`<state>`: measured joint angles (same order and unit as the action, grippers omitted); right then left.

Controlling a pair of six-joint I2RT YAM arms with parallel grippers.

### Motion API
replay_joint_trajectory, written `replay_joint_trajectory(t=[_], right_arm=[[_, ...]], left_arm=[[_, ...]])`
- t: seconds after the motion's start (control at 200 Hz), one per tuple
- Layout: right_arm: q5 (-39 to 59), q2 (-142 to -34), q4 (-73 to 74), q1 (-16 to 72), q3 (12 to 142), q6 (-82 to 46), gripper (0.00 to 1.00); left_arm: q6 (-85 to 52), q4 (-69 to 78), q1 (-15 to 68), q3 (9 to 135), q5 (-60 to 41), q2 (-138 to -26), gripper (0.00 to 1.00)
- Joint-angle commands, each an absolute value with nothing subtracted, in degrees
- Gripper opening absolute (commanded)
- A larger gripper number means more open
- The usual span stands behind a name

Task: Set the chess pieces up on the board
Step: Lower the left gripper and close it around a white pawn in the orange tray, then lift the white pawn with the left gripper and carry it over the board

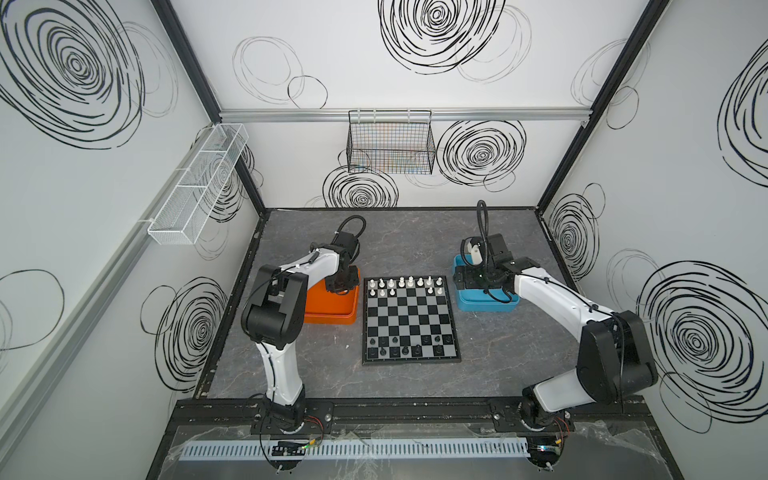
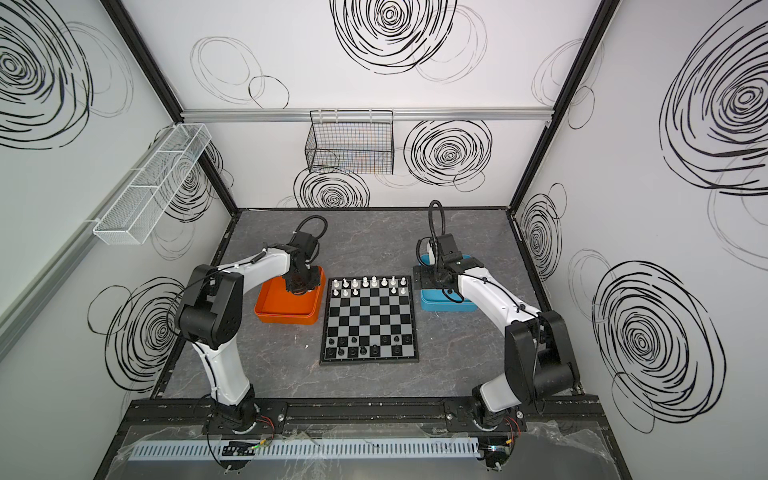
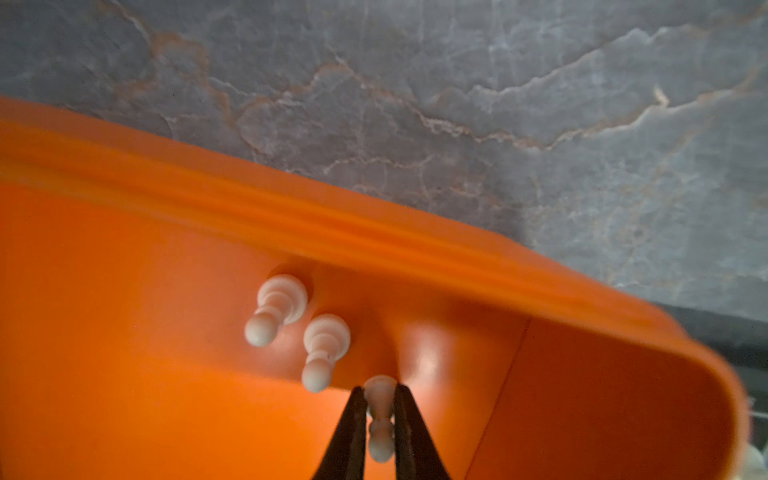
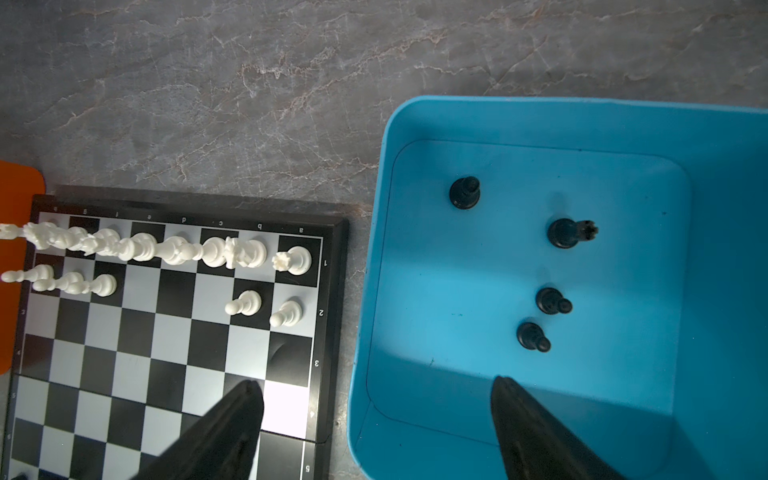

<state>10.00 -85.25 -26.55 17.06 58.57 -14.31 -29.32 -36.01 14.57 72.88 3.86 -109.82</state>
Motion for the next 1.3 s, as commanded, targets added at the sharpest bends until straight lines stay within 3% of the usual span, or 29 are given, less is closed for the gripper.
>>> replay_joint_trajectory(t=[0.0,0.51,0.7,0.976,1.296], right_arm=[[9.78,-85.8,-26.19,16.78,59.41,-13.67,0.9],[9.11,-84.98,-27.48,16.76,60.37,-13.62,0.89],[8.33,-83.32,-28.73,16.79,61.0,-13.57,0.89],[7.58,-79.96,-29.15,16.44,59.11,-13.57,0.89],[7.21,-77.11,-29.53,15.56,57.57,-13.84,0.89]], left_arm=[[-29.01,-36.91,14.41,74.43,5.18,-110.28,0.16],[-26.01,-40.62,14.76,74.06,8.26,-106.42,0.05],[-24.79,-44.23,16.29,74.4,10.52,-97.55,0.1],[-24.27,-47.22,26.79,78.8,9.35,-94.86,0.11],[-27.2,-44.23,37.62,86.52,8.62,-106.62,0.12]])
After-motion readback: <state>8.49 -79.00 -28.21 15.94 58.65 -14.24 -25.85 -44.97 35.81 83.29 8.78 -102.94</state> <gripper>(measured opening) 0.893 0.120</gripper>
